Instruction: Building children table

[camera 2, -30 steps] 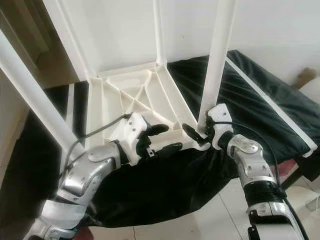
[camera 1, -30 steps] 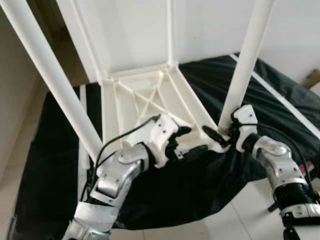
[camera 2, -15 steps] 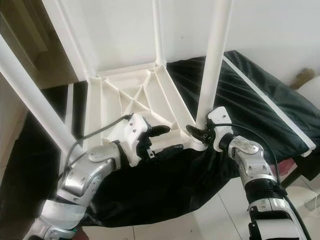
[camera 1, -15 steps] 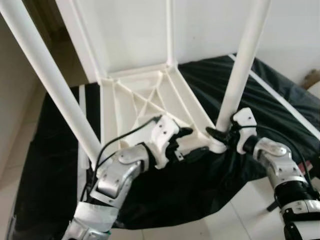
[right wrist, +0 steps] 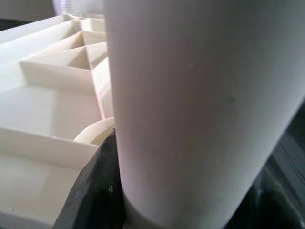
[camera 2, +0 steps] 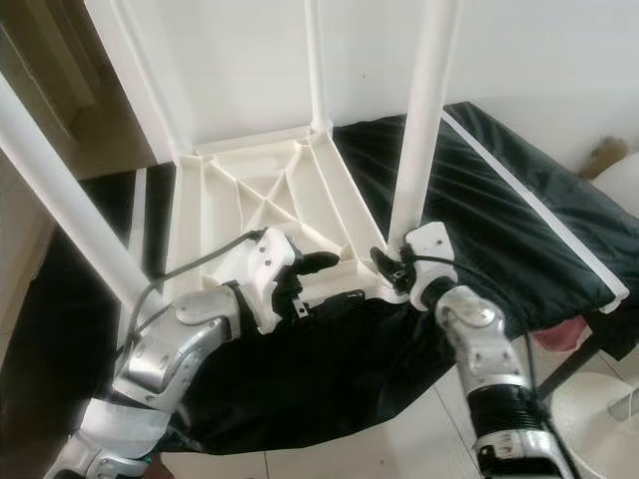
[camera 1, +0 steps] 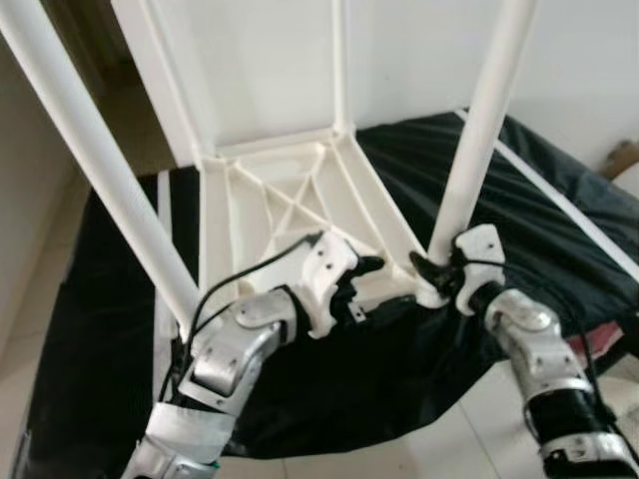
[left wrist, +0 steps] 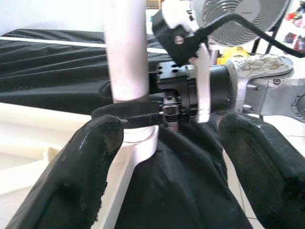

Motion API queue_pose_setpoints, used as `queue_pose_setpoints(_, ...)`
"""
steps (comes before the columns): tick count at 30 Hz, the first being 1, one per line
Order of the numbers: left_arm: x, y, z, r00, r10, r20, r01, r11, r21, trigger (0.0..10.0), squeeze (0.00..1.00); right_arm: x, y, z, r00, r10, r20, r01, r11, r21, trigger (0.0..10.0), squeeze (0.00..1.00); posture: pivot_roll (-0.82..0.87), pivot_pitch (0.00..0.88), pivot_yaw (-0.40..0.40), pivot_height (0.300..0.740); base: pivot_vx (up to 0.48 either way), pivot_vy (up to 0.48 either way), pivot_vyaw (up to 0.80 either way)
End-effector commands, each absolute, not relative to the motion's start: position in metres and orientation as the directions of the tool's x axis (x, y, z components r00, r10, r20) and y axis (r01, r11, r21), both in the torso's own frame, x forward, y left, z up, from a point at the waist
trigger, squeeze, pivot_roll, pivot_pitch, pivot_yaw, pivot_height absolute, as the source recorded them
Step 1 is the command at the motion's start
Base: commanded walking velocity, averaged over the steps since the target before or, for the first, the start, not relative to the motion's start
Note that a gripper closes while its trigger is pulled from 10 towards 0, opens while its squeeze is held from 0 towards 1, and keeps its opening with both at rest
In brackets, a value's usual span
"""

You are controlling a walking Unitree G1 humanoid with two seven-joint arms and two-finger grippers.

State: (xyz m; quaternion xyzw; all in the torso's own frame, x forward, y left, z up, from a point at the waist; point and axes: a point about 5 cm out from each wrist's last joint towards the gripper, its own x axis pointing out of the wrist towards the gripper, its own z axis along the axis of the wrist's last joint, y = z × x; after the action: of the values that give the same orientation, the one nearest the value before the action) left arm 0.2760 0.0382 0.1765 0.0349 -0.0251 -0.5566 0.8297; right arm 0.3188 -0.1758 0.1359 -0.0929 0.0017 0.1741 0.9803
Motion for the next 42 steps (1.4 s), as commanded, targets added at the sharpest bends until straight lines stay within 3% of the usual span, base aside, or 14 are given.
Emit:
queue_pose_setpoints(1,0.273,0.037,0.18,0.327,-0.945,0.007,0.94,0.326,0.101,10.0,0.0,0.313,-0.168,0.12,0.94,0.325,-0.106,-0.339,0.926,-0.166,10.0,0.0,-0.06,0.0,0.095,0.74,0.0,0.0,0.0)
queue_pose_setpoints(9,0.272,0.037,0.179,0.316,-0.949,0.003,0.944,0.314,0.096,10.0,0.0,0.305,-0.158,0.12,0.986,0.139,-0.092,-0.149,0.982,-0.114,10.0,0.0,-0.06,0.0,0.098,0.74,0.0,0.0,0.0)
queue_pose_setpoints(16,0.271,0.037,0.179,0.316,-0.949,0.003,0.945,0.315,0.095,10.0,0.0,0.294,-0.152,0.117,0.985,-0.139,-0.106,0.132,0.989,-0.066,10.0,0.0,-0.06,0.0,0.096,0.74,0.0,0.0,0.0)
queue_pose_setpoints(18,0.271,0.037,0.179,0.317,-0.948,0.007,0.944,0.317,0.093,10.0,0.0,0.287,-0.155,0.117,0.947,-0.305,-0.104,0.299,0.952,-0.065,10.0,0.0,-0.06,0.0,0.089,0.74,0.0,0.0,0.0)
queue_pose_setpoints(22,0.27,0.037,0.179,0.323,-0.946,0.011,0.943,0.323,0.087,10.0,0.0,0.286,-0.138,0.119,0.971,-0.218,-0.101,0.216,0.976,-0.029,10.0,0.0,-0.05,0.0,0.083,0.74,0.0,0.0,0.0)
queue_pose_setpoints(42,0.271,0.039,0.182,0.332,-0.943,0.015,0.939,0.332,0.086,10.0,0.0,0.285,-0.137,0.128,0.966,-0.243,-0.091,0.24,0.97,-0.044,10.0,0.0,-0.05,0.0,0.08,0.74,0.0,0.0,0.0)
